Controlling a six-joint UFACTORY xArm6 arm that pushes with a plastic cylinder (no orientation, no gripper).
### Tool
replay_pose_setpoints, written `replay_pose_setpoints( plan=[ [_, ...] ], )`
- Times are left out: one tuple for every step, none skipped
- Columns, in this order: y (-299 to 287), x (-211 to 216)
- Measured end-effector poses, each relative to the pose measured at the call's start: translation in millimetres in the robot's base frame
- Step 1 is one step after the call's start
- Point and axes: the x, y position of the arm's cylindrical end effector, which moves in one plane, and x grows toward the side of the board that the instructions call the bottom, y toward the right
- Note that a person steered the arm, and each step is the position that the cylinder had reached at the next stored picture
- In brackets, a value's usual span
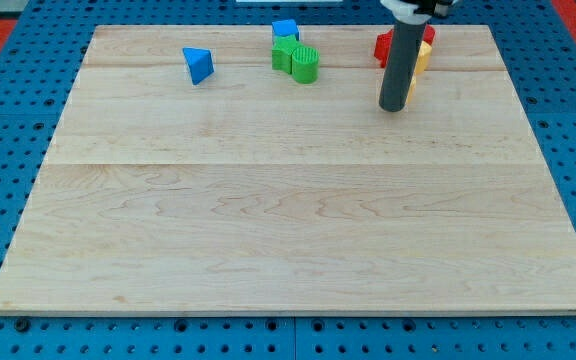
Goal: Push the blue triangle into the green star
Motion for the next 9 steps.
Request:
replay_pose_setpoints(
  plan=[
    [16, -14],
    [-15, 16],
    [-151, 31],
    [-306, 30],
    [-346, -25],
    [-313, -85],
    [-274, -107],
    [-230, -97],
    [-276, -80]
  ],
)
